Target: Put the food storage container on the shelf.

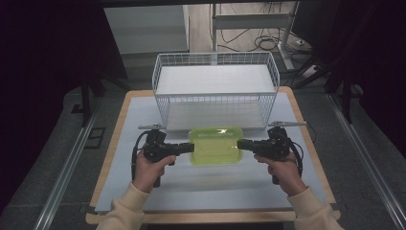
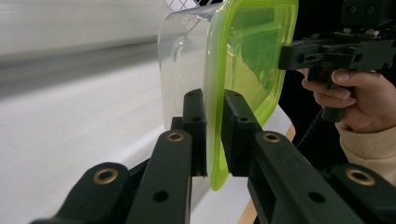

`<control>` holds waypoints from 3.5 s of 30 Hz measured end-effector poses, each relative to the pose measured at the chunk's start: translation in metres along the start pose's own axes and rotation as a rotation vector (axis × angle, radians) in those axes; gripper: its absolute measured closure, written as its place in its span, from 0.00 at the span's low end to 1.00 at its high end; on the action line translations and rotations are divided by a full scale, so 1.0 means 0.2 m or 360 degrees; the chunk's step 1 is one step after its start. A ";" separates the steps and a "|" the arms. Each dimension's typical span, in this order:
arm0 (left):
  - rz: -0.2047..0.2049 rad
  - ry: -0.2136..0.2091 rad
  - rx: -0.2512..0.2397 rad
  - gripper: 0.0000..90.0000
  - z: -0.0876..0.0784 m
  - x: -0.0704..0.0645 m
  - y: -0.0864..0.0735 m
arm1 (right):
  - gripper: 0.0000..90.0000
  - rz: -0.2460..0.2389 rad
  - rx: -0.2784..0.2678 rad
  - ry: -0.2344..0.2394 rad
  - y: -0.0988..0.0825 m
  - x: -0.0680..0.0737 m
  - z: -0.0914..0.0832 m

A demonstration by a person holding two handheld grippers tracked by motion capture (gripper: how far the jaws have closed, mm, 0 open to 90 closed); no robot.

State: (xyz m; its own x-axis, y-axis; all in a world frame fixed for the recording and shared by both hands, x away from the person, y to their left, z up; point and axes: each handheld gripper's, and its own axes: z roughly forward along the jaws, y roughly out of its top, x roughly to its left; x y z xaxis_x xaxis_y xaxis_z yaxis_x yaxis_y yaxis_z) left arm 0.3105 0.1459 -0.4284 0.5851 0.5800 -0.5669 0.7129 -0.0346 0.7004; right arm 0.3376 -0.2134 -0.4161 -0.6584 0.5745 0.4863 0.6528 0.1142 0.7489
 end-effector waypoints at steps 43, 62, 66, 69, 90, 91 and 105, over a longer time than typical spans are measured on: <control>0.0063 -0.0037 -0.0063 0.91 -0.09 -0.09 0.30 | 0.89 -0.0117 -0.0093 -0.0055 0.30 0.12 -0.11; 0.0095 -0.0019 -0.0069 0.91 -0.10 -0.11 0.46 | 0.89 -0.0125 -0.0133 -0.0080 0.43 0.10 -0.13; 0.0091 -0.0014 -0.0069 0.91 -0.10 -0.11 0.48 | 0.89 -0.0122 -0.0130 -0.0081 0.45 0.10 -0.13; 0.0091 -0.0013 -0.0073 0.91 -0.10 -0.11 0.49 | 0.89 -0.0121 -0.0127 -0.0080 0.46 0.09 -0.12; 0.0120 0.0014 -0.0082 0.91 -0.12 -0.11 0.62 | 0.89 -0.0152 -0.0150 -0.0115 0.58 0.10 -0.12; 0.0116 0.0020 -0.0088 0.91 -0.12 -0.12 0.62 | 0.89 -0.0152 -0.0150 -0.0115 0.58 0.10 -0.12; 0.0137 0.0041 -0.0089 0.91 -0.12 -0.11 0.70 | 0.89 -0.0139 -0.0155 -0.0124 0.64 0.09 -0.10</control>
State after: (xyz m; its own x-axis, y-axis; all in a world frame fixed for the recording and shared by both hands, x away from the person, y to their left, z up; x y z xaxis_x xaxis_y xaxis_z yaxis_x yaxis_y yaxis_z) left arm 0.3886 0.1488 -0.3077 0.6327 0.5975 -0.4926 0.6371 -0.0401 0.7697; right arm 0.4016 -0.2045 -0.3023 -0.6775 0.6275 0.3837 0.5524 0.0897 0.8287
